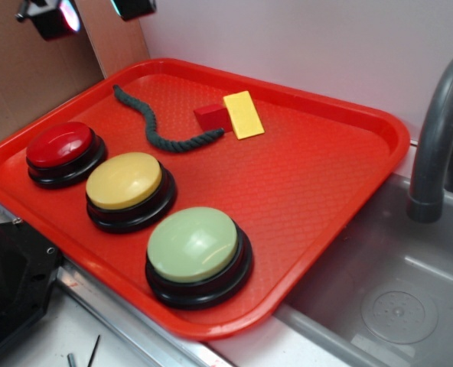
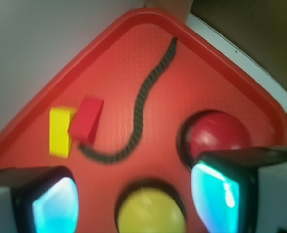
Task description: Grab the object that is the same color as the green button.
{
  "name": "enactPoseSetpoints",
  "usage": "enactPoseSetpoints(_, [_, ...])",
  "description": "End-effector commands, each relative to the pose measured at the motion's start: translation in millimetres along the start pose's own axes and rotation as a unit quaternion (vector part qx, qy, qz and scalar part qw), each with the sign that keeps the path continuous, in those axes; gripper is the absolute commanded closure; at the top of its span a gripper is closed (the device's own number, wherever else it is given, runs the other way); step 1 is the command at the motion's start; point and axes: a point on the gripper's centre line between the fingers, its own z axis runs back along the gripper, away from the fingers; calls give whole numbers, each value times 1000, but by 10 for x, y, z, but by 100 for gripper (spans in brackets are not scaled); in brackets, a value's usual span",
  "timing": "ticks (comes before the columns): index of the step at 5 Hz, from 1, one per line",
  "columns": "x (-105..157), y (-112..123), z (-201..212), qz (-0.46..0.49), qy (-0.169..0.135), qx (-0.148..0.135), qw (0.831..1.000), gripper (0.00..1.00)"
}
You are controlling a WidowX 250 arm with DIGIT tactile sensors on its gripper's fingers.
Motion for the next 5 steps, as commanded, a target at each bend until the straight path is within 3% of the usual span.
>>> enactPoseSetpoints(1, [286,23,-711,74,14,6,997,0])
enactPoseSetpoints(5, [446,210,-1307,105,11,54,993,0])
